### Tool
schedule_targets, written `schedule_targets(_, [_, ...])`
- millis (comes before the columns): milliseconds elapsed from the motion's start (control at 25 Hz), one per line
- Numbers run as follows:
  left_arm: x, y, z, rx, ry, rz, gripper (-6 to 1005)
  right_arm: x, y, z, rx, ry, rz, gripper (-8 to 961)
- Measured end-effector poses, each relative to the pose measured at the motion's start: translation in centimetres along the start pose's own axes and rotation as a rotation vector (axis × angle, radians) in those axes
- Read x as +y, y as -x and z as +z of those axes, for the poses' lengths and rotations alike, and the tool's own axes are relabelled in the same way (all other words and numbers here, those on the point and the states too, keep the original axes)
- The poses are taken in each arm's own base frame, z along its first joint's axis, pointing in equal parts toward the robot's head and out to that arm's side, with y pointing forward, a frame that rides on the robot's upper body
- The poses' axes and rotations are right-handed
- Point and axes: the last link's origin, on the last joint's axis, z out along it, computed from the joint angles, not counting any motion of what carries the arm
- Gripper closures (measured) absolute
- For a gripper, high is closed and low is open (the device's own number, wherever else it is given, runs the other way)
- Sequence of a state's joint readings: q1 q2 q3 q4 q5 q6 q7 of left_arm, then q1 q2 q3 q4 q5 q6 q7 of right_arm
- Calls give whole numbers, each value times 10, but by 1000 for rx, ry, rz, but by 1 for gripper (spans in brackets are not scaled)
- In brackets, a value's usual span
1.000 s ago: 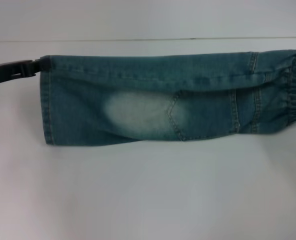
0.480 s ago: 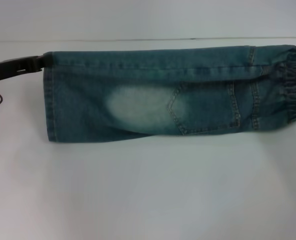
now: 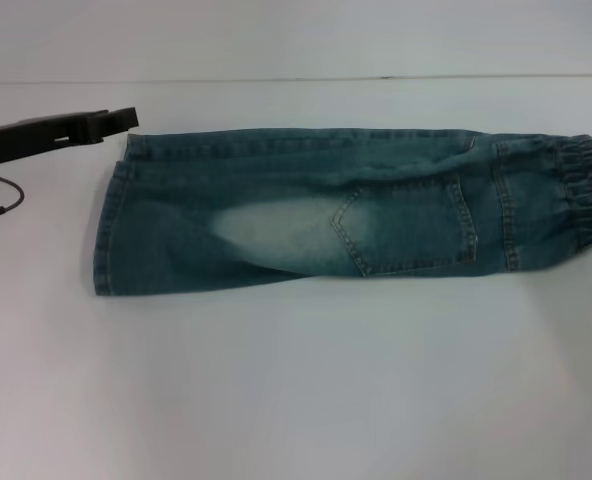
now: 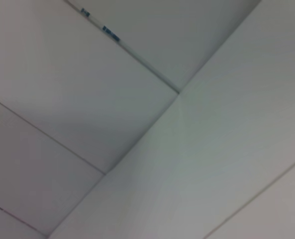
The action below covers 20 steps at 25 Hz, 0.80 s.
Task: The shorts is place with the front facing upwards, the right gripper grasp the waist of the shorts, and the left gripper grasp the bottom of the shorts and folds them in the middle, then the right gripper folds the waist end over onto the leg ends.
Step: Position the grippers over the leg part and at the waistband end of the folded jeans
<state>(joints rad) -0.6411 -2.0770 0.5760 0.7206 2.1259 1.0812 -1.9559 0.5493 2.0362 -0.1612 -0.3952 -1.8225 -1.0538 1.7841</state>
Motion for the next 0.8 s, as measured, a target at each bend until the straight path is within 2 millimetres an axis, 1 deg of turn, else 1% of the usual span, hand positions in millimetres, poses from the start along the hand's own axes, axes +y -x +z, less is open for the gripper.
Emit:
schedule_targets(160, [3, -3, -1, -7, 9, 26, 571, -6, 9, -8, -34, -16, -63, 530])
schedule_targets(280, [7, 0, 0, -28, 30, 43, 428, -12, 18, -20, -51, -35, -117, 309])
schedule_targets(360, [11, 2, 1, -49, 50, 50, 335, -15, 24, -33, -43, -37, -167, 218])
schedule_targets(400, [14, 4, 1, -66, 64, 54, 289, -15, 24, -33, -43, -37, -167, 173])
schedule_targets(480, [18, 7, 2, -98, 82, 63, 197, -17, 23, -42, -11, -19, -180, 82])
schedule_targets(520, [20, 8, 2, -116, 88, 69, 151, -18, 22, -49, 12, -10, -185, 69])
schedule_targets(680, [27, 13, 5, -189, 89, 85, 125, -22, 16, -66, 93, 5, -218, 19])
schedule_targets(800, [33, 12, 7, -216, 105, 84, 106, -22, 11, -68, 166, -1, -272, 8])
